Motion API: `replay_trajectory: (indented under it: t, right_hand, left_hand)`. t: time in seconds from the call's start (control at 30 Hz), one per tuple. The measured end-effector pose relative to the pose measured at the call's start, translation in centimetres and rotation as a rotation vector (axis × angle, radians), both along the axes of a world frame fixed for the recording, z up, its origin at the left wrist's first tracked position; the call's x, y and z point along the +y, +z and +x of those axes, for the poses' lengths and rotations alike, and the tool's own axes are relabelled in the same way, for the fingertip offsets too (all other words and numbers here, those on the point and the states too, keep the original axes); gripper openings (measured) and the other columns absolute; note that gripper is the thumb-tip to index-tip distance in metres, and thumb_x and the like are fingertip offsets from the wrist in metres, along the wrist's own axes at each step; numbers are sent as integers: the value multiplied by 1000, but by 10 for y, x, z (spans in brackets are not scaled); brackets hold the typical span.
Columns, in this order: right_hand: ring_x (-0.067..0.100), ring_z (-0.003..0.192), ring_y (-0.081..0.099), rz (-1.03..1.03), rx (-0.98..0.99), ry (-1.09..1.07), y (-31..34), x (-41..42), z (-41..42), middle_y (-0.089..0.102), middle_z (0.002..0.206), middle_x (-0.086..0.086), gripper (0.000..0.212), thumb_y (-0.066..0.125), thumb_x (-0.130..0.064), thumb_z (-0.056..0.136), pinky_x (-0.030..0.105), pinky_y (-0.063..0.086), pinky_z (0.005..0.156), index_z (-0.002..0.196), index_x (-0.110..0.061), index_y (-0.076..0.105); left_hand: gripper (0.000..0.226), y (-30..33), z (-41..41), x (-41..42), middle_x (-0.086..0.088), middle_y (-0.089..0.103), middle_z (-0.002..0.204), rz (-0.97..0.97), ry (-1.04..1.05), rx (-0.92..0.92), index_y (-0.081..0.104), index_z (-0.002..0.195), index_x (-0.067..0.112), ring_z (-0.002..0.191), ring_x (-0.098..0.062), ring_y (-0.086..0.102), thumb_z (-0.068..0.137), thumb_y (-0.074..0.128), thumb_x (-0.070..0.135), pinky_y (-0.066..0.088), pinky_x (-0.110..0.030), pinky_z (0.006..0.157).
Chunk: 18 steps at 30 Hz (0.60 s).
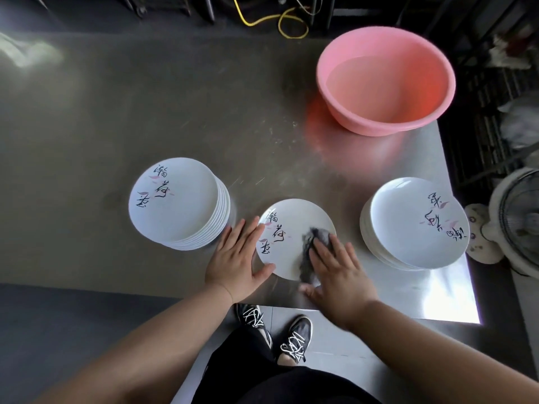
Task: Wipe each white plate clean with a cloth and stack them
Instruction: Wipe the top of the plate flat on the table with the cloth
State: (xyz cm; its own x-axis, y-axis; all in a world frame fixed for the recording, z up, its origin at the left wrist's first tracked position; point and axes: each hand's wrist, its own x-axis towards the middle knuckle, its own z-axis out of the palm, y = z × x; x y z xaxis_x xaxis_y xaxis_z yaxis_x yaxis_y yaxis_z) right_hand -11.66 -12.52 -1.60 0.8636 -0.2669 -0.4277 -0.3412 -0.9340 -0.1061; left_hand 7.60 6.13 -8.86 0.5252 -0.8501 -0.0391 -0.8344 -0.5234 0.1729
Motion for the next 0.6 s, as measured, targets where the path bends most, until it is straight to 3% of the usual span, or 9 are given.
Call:
replay_trajectory:
  t: [0.13,0.27,0.37,0.53,0.6]
  right_hand:
    - [29,159,-22,-42,-27,-23,-10,-35,45,-4,177,-2,101,19,-80,91,47,-3,131,168,-15,12]
    - [22,155,-34,-2,-42,270,-13,-59,86,-15,174,-11,99,13,-82,91,41,-12,129,169,-21,2]
    - [18,156,-31,-3,-50,286,-13,-65,90,-11,175,-14,95,12,-80,91,39,-8,130,168,-24,1]
    - [26,161,-15,-42,-78,-75,-16,-37,37,4,176,-12,94,15,-79,93,45,9,128,167,-21,19]
    - [34,161,-12,-64,-48,-97,-19,-29,40,7,176,-7,98,14,-81,92,50,3,130,167,-18,21]
  left_hand:
    - [90,-2,1,1,6,13,176,-42,-11,-3,23,167,21,162,-24,13,94,46,69,15,-50,130]
    - [89,-4,1,1,5,13,176,-56,-19,-16,24,166,20,162,-24,13,95,48,67,16,-50,130]
    - [89,-4,1,2,4,14,176,-52,-18,-16,24,166,20,162,-24,13,95,48,67,16,-50,130]
    - [92,-5,1,2,6,13,176,-47,-19,-24,21,167,21,162,-24,14,93,49,69,16,-50,130]
    - [92,-4,1,1,6,12,176,-36,-17,-20,21,167,22,162,-24,14,93,48,69,17,-50,129]
